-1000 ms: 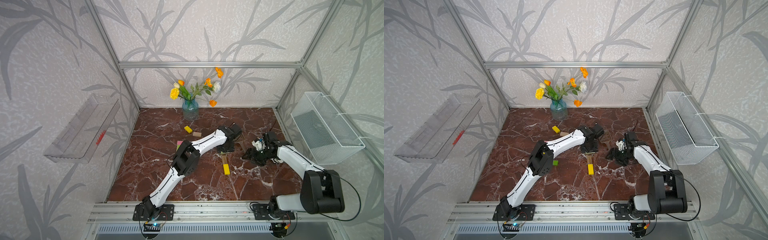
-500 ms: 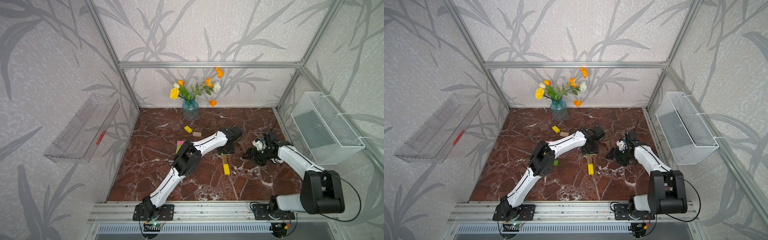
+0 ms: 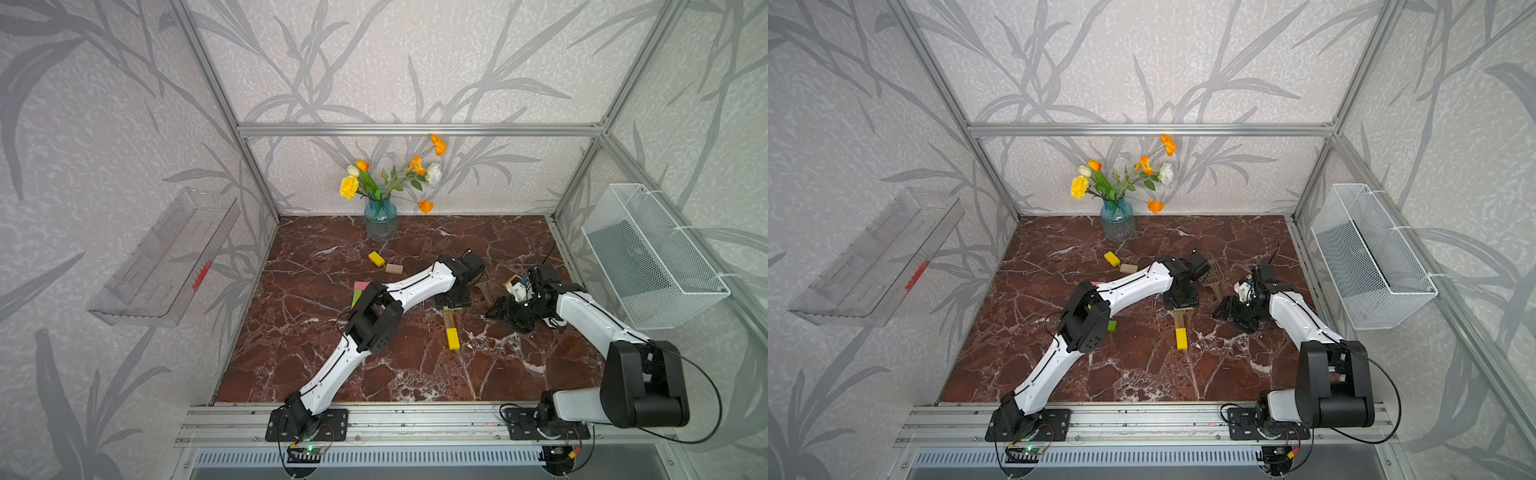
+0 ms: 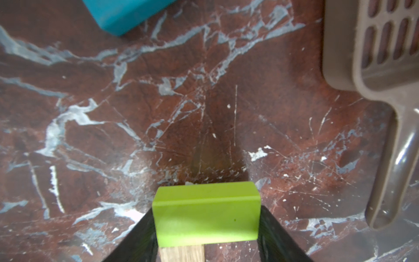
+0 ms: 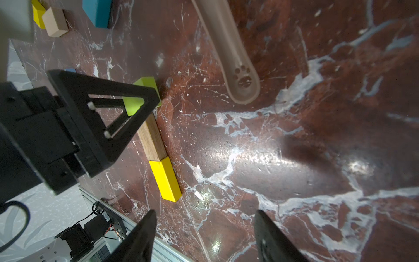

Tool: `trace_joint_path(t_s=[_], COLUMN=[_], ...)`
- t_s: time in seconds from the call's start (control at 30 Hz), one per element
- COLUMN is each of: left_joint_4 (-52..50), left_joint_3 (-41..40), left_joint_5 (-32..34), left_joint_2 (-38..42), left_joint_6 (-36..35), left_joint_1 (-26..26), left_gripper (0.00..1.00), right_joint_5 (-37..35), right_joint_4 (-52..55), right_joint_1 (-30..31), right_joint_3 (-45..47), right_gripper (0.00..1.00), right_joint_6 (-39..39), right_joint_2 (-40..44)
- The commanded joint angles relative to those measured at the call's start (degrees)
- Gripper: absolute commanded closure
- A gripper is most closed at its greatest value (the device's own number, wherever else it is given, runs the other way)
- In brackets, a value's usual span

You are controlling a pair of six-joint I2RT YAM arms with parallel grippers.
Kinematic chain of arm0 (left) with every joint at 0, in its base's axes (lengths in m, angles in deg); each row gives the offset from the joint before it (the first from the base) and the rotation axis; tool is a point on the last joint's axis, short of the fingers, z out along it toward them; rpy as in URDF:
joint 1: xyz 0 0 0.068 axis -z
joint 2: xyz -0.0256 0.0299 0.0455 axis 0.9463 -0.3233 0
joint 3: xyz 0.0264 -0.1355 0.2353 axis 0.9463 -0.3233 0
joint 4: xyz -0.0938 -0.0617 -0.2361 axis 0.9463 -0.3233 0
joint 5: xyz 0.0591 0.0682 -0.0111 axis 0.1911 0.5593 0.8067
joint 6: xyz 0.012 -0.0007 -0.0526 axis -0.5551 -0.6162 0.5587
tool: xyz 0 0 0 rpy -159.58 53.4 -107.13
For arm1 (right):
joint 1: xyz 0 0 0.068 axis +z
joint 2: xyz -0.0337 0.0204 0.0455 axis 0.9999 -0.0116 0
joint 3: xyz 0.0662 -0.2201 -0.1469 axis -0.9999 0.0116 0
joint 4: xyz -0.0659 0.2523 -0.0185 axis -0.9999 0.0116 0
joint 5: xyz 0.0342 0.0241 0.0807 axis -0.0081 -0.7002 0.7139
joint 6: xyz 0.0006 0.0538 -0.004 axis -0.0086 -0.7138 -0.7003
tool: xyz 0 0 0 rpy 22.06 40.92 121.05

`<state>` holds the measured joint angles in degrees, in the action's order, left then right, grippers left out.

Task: Assemble the letter c with building blocks
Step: Assemble the building block at the center of the board.

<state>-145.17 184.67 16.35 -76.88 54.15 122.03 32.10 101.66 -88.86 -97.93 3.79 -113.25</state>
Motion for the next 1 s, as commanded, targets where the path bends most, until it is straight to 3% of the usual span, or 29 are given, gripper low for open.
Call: trace_joint_path(t_s=[0.0,0.63,0.97], left_joint_4=[-0.9,-1.7,-1.0], left_joint_3=[0.0,0.1,-2.8], left_joint_5=[0.4,2.7,1.9], left_joint_2=[-0.2,3.2,9.9], left_joint_6=[0.2,-3.5,-7.0], left_joint_1=[0.2,-0.5,-2.3], left_gripper=[0.34,0.32,0.31], right_joint_5=[0.6,0.1,1.3], right_joint_4=[1.0,2.5,1.6], right_joint_1=[-0.2,-0.3,0.8], right_joint_3=[0.3,-1.1,-5.7], right_gripper=[0.32,0.34,0.36], right_joint_6=[0.7,0.5,1.0], right_joint_2=[1.4,1.8,0.4])
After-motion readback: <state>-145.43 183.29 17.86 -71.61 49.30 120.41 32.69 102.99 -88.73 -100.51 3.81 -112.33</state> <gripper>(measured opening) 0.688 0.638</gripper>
